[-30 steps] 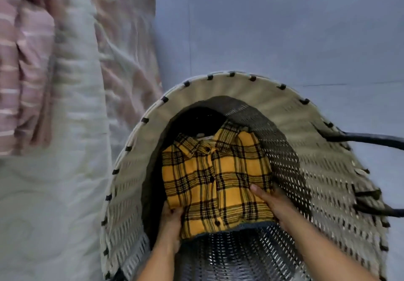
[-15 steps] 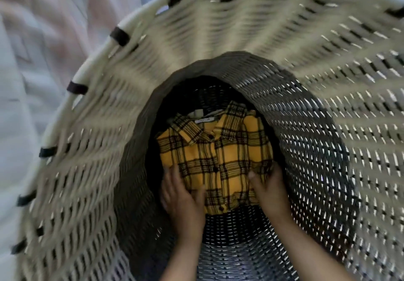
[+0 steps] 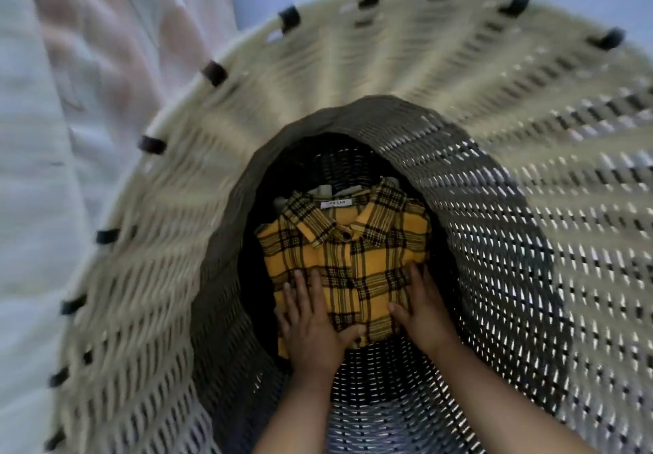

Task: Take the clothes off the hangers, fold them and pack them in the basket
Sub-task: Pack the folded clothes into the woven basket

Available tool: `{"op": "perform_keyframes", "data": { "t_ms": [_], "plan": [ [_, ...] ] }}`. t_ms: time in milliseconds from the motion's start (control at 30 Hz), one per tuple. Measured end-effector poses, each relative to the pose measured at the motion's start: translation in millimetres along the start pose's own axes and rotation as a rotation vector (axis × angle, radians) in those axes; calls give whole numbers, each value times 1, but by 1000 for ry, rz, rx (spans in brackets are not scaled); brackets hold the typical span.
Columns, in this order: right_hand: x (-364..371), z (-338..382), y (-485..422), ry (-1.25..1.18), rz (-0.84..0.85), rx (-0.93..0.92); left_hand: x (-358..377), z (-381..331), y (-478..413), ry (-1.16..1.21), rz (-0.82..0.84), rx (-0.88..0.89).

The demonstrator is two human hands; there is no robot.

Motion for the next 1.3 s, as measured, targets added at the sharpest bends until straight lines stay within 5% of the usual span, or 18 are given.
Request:
{"op": "perform_keyframes", "data": {
  "t_ms": [133,333,500,833,1000,1167,1300],
  "plan": [
    [-30,22,51,-286,-94,66,-40,0,37,194,86,-101],
    [-66,58,131,-429,-61,230,-147,-44,115,626,1,18],
    [-105,143,179,-545,-15,135,-245,-75,172,857,80,141],
    [-130,468,234,-624,-71,-367,-525,18,206,983,-465,356],
    [-115,564,218,-698,-66,-424,-628,112,183,679,-900,91],
    [-105,564,198,-614,-216,-308,-616,159,119,757,-511,-61],
    [-105,550,197,-568,-323,-230,-608,171,108,706,-481,-58]
  ]
}}
Point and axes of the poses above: each hand's wrist, its own y-axis away from the middle knuckle, its own x-axis out of the palm, z = x × y, the point moved 10 cm from there along -y, towards the middle knuckle, and after that the axes turned 4 degrees about z, right-handed, at the moved point
